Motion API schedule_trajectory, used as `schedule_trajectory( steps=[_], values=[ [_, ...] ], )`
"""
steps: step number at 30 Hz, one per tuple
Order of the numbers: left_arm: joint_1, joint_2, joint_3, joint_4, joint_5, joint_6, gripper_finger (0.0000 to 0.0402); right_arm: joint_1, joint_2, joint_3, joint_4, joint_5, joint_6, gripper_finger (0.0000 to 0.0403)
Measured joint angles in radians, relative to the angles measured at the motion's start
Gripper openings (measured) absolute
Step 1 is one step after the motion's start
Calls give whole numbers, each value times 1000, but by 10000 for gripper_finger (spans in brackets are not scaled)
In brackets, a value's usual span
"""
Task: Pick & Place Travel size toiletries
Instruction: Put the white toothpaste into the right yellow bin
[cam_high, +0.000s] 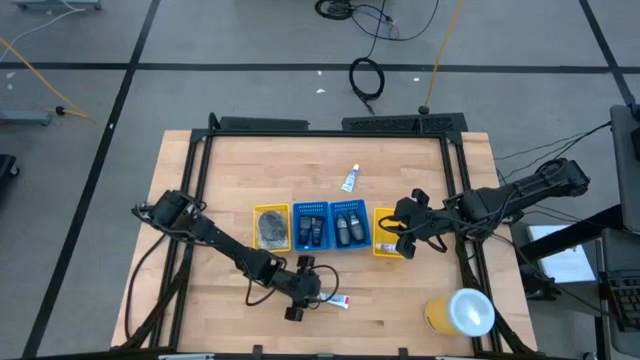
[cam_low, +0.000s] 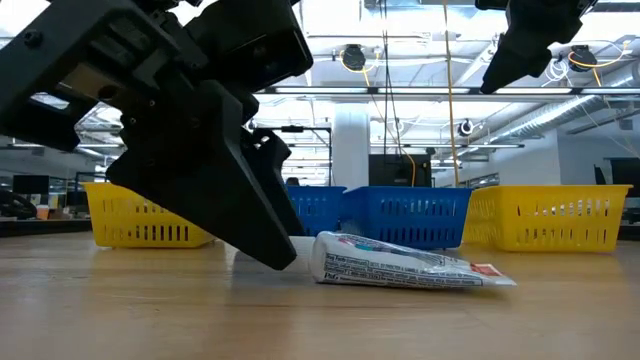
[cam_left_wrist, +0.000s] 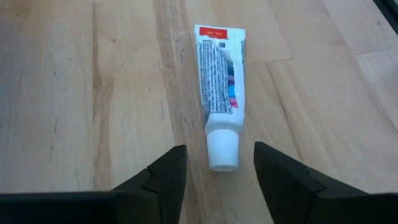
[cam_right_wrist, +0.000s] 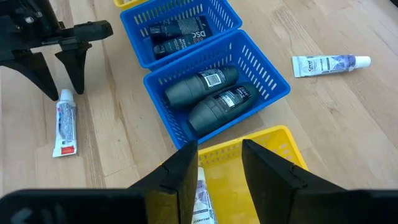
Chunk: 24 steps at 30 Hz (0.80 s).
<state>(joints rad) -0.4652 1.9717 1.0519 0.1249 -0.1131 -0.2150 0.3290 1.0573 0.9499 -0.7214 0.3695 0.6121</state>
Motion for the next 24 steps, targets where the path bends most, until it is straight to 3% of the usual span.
schedule_trajectory(
  steps=[4, 13, 24],
  values=[
    [0, 0, 0, 0, 0, 9, 163, 0, 0, 0, 0, 0, 0, 118],
    [5, 0, 0, 1, 6, 37, 23, 0, 0, 0, 0, 0, 0, 118],
    [13, -15, 0, -1, 8, 23, 23, 0, 0, 0, 0, 0, 0, 118]
  ],
)
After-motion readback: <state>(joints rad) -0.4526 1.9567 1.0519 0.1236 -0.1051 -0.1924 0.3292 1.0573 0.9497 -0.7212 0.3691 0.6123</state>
